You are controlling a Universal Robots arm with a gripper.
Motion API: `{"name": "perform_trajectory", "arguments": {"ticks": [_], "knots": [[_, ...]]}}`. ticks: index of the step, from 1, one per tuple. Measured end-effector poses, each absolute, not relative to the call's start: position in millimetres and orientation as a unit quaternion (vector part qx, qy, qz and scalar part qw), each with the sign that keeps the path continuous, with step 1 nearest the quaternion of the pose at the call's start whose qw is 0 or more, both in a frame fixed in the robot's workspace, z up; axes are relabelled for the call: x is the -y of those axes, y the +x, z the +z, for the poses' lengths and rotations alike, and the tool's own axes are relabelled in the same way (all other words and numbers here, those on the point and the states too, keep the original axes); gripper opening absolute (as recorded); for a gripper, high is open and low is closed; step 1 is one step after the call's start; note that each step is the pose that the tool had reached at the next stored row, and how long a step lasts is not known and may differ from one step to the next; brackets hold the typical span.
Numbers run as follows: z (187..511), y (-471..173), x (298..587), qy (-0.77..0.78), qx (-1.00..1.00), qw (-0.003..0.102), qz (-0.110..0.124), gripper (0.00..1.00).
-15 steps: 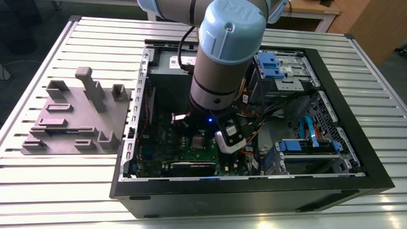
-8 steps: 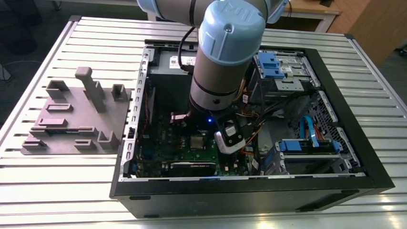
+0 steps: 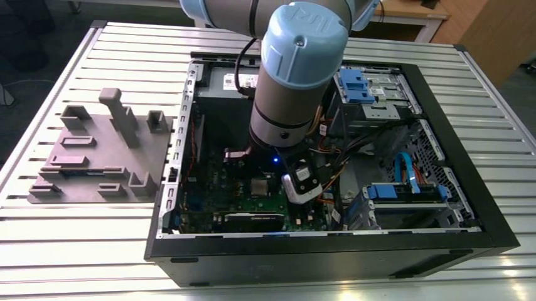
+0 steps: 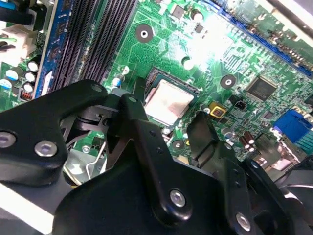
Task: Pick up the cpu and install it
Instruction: 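Place the cpu into insertion slot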
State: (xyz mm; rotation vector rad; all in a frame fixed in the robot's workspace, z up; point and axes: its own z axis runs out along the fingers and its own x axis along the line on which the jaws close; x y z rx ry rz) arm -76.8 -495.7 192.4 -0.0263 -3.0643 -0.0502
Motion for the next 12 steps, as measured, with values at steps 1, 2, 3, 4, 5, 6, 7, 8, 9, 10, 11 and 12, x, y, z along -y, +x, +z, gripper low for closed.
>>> {"name": "perform_trajectory", "arguments": {"ticks": [1,2,3,4,5,6,7,8,9,10,11,12], "knots": [[192.4,-76.8,495.7,-0.009,0.999,0.038,-0.016,0.6],[192.4,-76.7,495.7,-0.009,0.999,0.038,-0.016,0.53],[192.3,-76.8,495.7,-0.009,0.999,0.038,-0.016,0.53],[192.3,-76.7,495.7,-0.009,0.999,0.038,-0.016,0.46],[192.0,-76.7,495.7,-0.009,0.999,0.038,-0.016,0.46],[191.7,-76.7,495.6,-0.009,0.999,0.038,-0.017,0.46],[191.6,-76.7,495.7,-0.009,0.999,0.038,-0.016,0.46],[191.5,-76.8,495.7,-0.009,0.999,0.038,-0.016,0.46],[191.5,-76.7,495.7,-0.009,0.999,0.038,-0.016,0.46],[191.5,-76.7,495.7,-0.009,0.999,0.038,-0.016,0.46],[191.6,-76.5,495.7,-0.009,0.999,0.038,-0.016,0.45],[191.8,-76.4,495.7,-0.009,0.999,0.038,-0.016,0.45]]}}
